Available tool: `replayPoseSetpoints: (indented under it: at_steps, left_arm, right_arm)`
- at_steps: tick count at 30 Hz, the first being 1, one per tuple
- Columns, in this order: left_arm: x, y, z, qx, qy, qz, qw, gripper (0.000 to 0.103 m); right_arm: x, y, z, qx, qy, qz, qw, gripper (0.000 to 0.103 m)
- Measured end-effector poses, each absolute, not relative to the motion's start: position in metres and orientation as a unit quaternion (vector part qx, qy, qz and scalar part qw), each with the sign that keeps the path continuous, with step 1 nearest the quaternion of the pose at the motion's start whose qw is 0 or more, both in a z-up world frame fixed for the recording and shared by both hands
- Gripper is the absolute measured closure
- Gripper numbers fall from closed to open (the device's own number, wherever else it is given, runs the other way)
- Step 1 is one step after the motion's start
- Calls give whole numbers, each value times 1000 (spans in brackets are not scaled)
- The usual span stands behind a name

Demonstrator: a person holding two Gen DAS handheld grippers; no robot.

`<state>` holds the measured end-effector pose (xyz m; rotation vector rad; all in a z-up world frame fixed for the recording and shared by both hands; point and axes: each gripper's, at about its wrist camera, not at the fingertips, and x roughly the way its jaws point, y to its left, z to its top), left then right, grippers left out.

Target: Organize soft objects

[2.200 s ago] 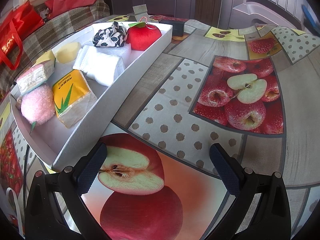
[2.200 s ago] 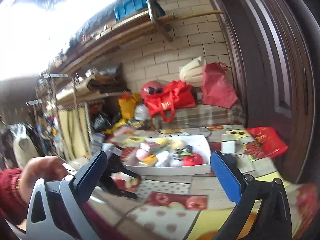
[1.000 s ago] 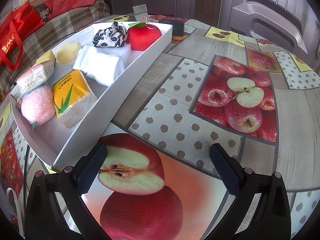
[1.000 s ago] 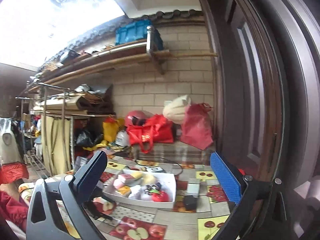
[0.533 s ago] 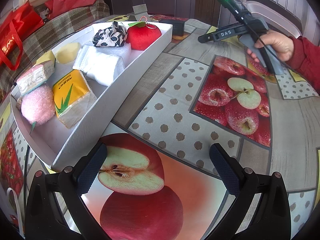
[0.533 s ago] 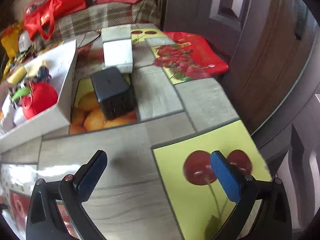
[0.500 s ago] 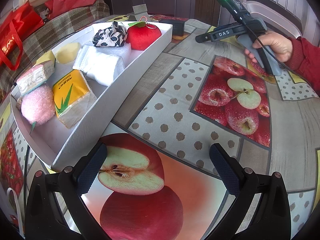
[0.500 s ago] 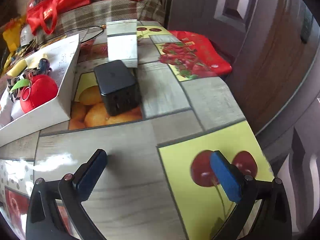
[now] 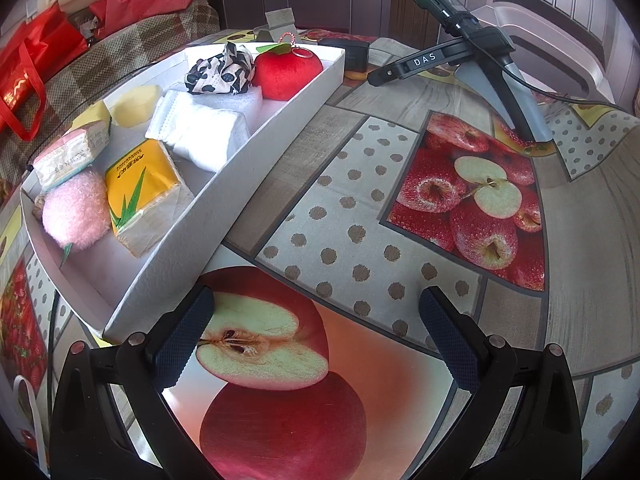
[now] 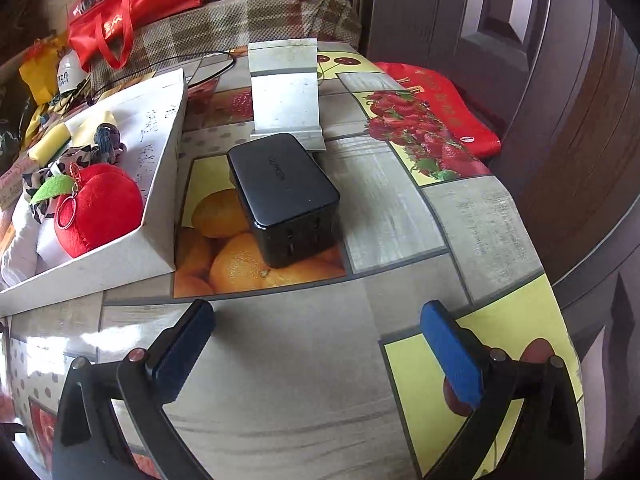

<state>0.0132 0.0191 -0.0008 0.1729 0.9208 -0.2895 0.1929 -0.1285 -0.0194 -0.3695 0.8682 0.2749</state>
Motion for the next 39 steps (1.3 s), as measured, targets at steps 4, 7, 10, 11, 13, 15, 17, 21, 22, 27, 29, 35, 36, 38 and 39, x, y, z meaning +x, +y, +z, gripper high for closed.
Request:
replayPoseSetpoints:
  at_steps: [4,7,10,11,13,15,17,21,22,27,29,35,36,38,39]
  left_arm:
    - [13,19,-1,83,442,-139,882,0]
    - [13,19,-1,83,442,-139,882,0]
    - [14,19,-1,83,443,-139,882,0]
    - [14,19,-1,83,443,-139,882,0]
    - [14,19,-1,83,442,-139,882,0]
    - [14,20,-1,83,442,-139,882,0]
    - [14,20,-1,83,442,-139,882,0]
    - [15,20,-1,83,442,-139,882,0]
    - [15,20,-1,83,442,-139,882,0]
    - [15,20,-1,83,442,-140,882,0]
    - [15,20,-1,83,442,-140,882,0]
    - [15,21,-1,81,441,-140,883,0]
    - [15,21,-1,81,441,-140,883,0]
    - [15,21,-1,81,441,-140,883,0]
    - [15,21,-1,82,441,-140,883,0]
  right_arm:
    - [201,-124,-19,-176,423,128,880,0]
    - [204,-123,-19,-176,431,126,876,0]
    - [205,-122,-18,-175,432,124,876,0]
    - [206,-121,-19,-175,432,123,876,0]
    - [206,-119,-18,-175,434,123,875,0]
    - [208,-119,-18,-176,438,123,873,0]
    - [210,-118,-18,-176,442,122,871,0]
    - [211,-116,-19,-175,439,122,873,0]
    - [212,-116,-19,-175,440,121,872,0]
    - [216,-112,-19,-175,442,120,872,0]
    - [218,-111,-19,-175,449,118,868,0]
    - [228,-102,-18,-173,465,107,862,0]
    - [229,-101,-18,-170,460,104,865,0]
    - [234,-97,-19,-161,450,94,873,0]
    - [236,-95,-19,-159,447,89,876,0]
